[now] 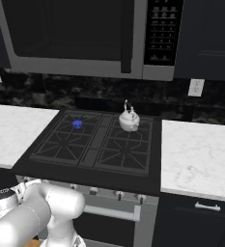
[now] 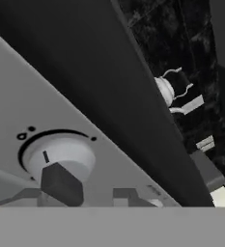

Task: Turn off the rear left burner of the stove.

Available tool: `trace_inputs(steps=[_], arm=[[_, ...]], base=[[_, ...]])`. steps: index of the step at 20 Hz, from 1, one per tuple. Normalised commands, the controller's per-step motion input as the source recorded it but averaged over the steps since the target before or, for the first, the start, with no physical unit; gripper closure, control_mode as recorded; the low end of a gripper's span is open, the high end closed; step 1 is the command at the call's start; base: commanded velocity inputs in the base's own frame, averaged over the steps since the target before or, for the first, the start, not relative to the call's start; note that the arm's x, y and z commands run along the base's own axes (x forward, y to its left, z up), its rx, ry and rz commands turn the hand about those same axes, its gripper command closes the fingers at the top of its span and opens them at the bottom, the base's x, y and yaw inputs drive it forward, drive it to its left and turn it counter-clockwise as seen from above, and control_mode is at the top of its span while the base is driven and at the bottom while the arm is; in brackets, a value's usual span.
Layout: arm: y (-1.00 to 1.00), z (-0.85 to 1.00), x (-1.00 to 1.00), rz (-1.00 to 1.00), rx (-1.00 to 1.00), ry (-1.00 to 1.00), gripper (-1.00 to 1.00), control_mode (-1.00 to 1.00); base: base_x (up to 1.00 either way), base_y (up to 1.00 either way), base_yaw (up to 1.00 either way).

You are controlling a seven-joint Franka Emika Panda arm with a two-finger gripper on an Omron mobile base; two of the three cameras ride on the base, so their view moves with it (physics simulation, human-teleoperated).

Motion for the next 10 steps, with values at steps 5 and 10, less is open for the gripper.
trace_inputs(steps=[5, 10], arm=[[-0.20, 0.34, 0.31, -0.11, 0.57, -0.16, 1.00, -1.00], [-0.35, 0.37, 0.32, -0.12, 0.61, -0.17, 1.00, -1.00]], base=[[0.00, 0.00, 0.00], [0.00, 0.00, 0.00]])
